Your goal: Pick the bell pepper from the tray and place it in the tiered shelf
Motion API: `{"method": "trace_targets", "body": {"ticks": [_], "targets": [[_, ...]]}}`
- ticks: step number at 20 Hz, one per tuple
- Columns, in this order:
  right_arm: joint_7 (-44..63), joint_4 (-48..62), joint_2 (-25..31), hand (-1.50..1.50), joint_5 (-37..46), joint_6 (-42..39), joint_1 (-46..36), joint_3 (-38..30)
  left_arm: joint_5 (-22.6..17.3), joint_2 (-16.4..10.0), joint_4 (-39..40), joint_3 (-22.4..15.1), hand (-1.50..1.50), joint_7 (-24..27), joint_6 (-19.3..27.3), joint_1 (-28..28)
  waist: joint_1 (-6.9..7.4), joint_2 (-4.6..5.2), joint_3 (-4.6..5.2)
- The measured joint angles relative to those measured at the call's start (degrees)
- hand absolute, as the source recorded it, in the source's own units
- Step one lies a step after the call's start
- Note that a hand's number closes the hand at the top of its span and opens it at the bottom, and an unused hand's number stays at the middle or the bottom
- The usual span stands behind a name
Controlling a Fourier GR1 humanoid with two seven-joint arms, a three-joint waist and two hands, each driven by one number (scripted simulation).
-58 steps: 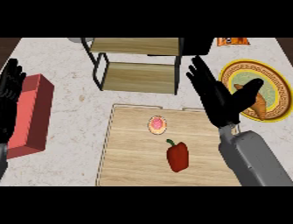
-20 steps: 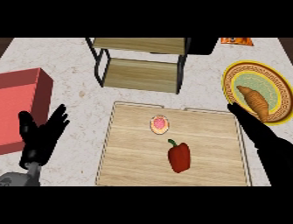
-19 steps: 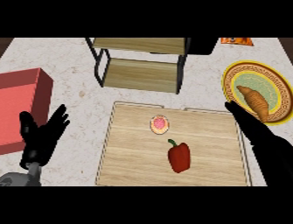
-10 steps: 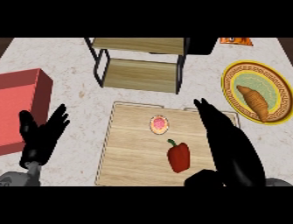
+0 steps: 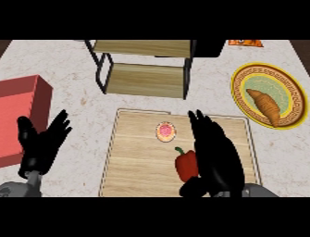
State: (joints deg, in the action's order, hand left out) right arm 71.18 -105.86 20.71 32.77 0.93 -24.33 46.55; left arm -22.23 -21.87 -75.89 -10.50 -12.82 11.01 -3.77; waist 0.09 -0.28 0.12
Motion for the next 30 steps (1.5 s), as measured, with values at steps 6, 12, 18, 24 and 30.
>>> {"method": "trace_targets", "body": {"ticks": [6,12,18,24,30], "targets": [[0.0,3.0,-4.8,-1.50,6.7,-1.9,2.5,0.9,0.1,0.3,0.6,0.9,0.00,1.3,-0.7,0.9,-0.26,-0.01,-0.06],[-0.7,7.1,-10.1,-1.50,11.4,-3.7,3.3,-0.9,0.8,1.0,0.4,0.9,0.00,0.3,-0.4,0.2,-0.23,0.10,-0.09],[-2.0,11.3,-13.6,-1.50,16.9,-4.8,5.5,-2.6,1.0,0.9,0.3,1.6,0.00,-0.1,-1.2,0.4,-0.17,0.15,-0.08],[-4.4,14.1,-15.5,-1.50,22.6,-5.6,8.3,-4.7,1.7,1.5,0.8,2.2,0.00,0.8,-2.0,0.6,-0.18,0.14,-0.17],[-7.6,17.7,-18.4,-1.50,25.8,-5.5,8.5,-8.8,3.0,2.5,0.5,3.2,0.00,0.3,-2.3,0.5,-0.02,0.16,-0.19]]}}
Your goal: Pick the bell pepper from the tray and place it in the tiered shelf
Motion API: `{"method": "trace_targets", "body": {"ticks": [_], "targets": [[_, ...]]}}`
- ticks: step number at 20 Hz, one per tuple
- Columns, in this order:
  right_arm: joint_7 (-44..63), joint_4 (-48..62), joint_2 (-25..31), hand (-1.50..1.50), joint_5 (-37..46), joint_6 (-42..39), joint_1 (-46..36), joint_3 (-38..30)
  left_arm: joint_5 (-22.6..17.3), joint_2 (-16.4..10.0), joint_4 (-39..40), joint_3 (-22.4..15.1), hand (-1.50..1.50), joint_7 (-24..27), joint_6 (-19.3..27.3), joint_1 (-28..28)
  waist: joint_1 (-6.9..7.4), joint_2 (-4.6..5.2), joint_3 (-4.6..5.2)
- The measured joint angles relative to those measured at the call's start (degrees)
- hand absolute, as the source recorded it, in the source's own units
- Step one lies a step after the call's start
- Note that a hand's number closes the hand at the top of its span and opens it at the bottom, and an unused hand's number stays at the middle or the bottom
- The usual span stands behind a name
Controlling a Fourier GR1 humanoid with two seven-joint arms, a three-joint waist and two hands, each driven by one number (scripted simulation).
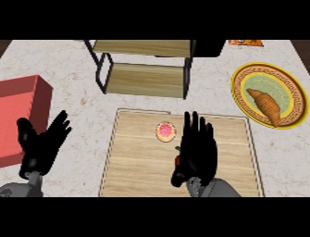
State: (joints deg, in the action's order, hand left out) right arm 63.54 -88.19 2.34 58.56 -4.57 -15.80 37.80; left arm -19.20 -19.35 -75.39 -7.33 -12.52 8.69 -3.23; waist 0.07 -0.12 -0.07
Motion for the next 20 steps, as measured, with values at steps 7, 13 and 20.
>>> {"method": "trace_targets", "body": {"ticks": [7,13,20], "targets": [[-3.3,2.5,-1.8,1.50,1.6,0.7,2.4,-1.8,2.3,2.0,0.2,0.9,0.00,-0.7,0.0,-0.5,-0.01,-0.21,0.08],[-6.8,4.3,-2.1,1.50,-2.3,-4.2,1.7,-1.4,2.6,1.9,-1.0,1.6,0.00,-1.8,-1.0,-0.1,0.20,-0.64,0.28],[-9.7,4.7,-1.8,1.50,-2.2,-0.8,1.7,1.8,3.3,2.1,0.3,4.1,0.00,-1.7,-3.1,-0.5,0.00,-0.77,0.47]]}}
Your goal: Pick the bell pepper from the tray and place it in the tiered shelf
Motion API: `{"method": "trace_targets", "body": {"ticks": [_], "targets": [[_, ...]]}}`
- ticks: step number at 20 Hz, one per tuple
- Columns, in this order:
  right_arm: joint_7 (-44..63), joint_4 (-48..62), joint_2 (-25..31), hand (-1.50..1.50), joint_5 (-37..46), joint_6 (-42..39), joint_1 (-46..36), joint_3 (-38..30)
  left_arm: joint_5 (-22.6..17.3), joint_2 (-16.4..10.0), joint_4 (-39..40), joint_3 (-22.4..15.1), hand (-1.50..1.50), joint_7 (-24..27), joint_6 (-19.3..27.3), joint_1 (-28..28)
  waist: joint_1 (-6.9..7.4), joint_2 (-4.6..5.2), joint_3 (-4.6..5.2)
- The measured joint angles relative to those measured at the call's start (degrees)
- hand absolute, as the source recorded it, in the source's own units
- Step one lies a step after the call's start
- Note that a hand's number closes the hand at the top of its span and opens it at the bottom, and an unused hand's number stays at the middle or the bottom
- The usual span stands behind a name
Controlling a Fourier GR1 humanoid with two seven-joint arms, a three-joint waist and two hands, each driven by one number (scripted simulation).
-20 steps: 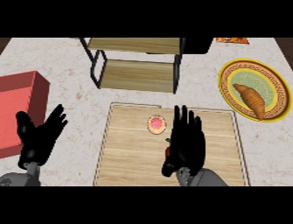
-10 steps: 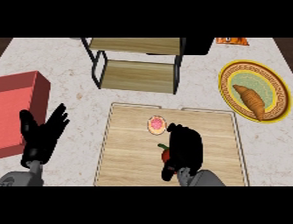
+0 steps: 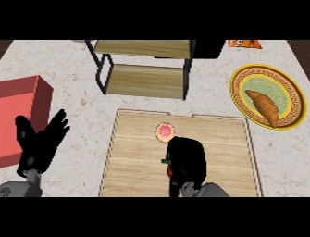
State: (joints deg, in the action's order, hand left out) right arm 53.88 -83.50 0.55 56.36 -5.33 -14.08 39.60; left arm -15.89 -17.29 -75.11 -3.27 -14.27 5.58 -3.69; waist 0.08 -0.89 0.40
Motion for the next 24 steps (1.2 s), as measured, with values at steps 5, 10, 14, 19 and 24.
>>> {"method": "trace_targets", "body": {"ticks": [5,10,14,19,24], "targets": [[3.5,2.9,0.1,1.50,-9.5,5.9,-8.9,7.0,0.7,1.1,0.5,-1.1,0.00,-0.4,-0.6,-1.6,2.06,0.91,-0.23],[4.6,3.7,-0.2,1.50,-18.0,13.8,-18.7,9.4,1.4,1.8,0.8,-2.4,0.00,-0.9,-0.9,-3.1,4.68,1.48,-0.39],[6.9,2.1,-0.1,1.50,-18.9,18.4,-28.5,10.5,1.5,1.5,1.2,-2.3,0.00,-0.7,-1.6,-2.9,5.05,1.07,-0.33],[10.6,1.2,0.1,1.50,-16.7,20.2,-39.8,9.4,1.6,1.9,1.7,-2.0,0.00,-1.0,-1.0,-3.2,4.10,0.53,-0.26],[14.4,1.9,0.3,1.50,-16.4,19.2,-50.9,4.2,2.0,2.0,1.8,-1.8,0.00,-1.1,-0.4,-2.8,3.18,0.23,-0.23]]}}
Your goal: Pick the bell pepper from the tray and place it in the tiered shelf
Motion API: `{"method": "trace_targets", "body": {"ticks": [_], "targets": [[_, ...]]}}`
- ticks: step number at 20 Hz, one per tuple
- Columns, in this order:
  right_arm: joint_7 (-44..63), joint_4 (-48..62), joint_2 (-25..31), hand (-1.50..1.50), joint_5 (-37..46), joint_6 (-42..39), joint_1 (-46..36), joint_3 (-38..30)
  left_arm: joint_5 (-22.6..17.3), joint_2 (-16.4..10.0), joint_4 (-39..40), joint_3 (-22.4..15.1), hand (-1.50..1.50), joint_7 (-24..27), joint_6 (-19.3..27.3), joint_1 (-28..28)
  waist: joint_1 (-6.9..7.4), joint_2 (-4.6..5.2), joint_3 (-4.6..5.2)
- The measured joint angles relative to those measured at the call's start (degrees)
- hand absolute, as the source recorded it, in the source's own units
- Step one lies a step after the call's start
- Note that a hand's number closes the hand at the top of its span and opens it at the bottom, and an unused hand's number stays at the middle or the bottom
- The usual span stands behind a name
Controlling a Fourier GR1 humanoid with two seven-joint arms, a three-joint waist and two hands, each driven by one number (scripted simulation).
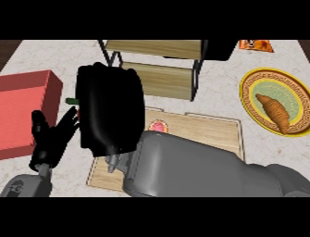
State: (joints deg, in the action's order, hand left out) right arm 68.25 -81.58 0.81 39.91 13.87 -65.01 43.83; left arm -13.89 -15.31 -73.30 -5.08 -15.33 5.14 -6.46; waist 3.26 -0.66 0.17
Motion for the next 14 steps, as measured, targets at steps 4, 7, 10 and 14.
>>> {"method": "trace_targets", "body": {"ticks": [4,7,10,14], "targets": [[1.5,2.8,0.0,1.50,-0.3,-1.1,-7.8,-4.6,-0.1,0.0,-0.1,0.6,0.00,0.7,0.0,0.6,-0.70,0.01,-0.03],[1.7,6.2,0.0,1.50,-0.9,-1.4,-12.7,-8.5,-0.2,0.0,-0.2,0.7,0.00,0.2,0.1,0.3,-1.05,0.12,-0.02],[1.4,9.8,-0.1,1.50,-1.2,-1.7,-17.0,-12.4,-0.2,-0.2,-0.1,1.2,0.00,0.8,-0.2,0.6,-1.42,0.21,-0.06],[0.0,15.3,0.0,1.50,-0.8,-2.2,-22.4,-18.8,-0.6,-0.9,0.0,2.1,0.00,0.9,-0.8,0.9,-1.90,0.35,-0.08]]}}
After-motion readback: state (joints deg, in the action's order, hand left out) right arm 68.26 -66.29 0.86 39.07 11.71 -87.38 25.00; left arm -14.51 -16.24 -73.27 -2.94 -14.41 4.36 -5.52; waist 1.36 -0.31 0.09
